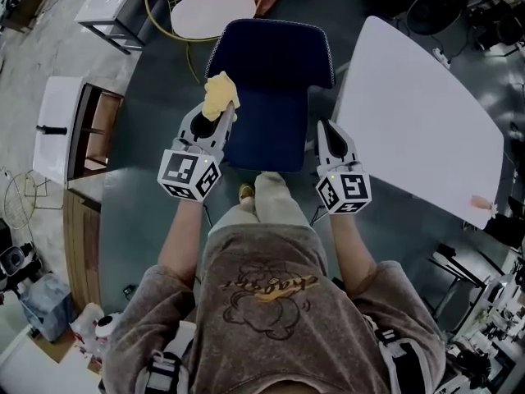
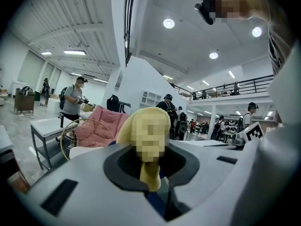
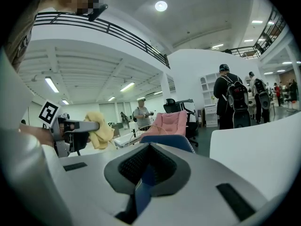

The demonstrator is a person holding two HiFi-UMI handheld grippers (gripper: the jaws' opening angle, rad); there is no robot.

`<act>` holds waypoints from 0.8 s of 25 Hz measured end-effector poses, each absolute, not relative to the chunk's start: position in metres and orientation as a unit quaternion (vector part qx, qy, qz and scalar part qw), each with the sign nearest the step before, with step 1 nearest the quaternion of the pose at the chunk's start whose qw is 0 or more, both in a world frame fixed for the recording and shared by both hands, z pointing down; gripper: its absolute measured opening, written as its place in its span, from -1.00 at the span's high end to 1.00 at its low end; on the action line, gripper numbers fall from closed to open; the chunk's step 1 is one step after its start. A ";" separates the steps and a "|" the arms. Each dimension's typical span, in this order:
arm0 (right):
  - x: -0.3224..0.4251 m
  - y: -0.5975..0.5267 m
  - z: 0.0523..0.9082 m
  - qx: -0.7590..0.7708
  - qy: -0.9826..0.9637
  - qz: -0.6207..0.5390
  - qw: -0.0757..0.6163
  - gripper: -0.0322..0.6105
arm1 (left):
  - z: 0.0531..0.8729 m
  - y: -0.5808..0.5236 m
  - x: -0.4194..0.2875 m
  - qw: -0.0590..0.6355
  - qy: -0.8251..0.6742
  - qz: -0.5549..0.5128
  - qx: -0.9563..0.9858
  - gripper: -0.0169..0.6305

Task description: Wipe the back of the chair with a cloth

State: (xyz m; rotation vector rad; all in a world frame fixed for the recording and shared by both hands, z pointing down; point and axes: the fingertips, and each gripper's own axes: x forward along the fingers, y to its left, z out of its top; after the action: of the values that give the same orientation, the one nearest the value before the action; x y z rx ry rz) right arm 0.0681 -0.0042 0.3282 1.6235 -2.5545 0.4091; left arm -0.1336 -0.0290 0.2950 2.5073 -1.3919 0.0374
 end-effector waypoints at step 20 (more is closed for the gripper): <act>0.067 -0.065 0.398 0.531 -0.832 0.154 0.047 0.82 | 0.389 -0.113 -0.147 0.140 -0.501 0.057 0.852 0.73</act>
State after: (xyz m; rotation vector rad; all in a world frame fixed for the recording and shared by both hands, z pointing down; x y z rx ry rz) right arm 0.0665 -0.0646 0.3984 1.6194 -2.5387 0.4700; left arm -0.1469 -0.1133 0.3894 2.4607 -1.4477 0.1651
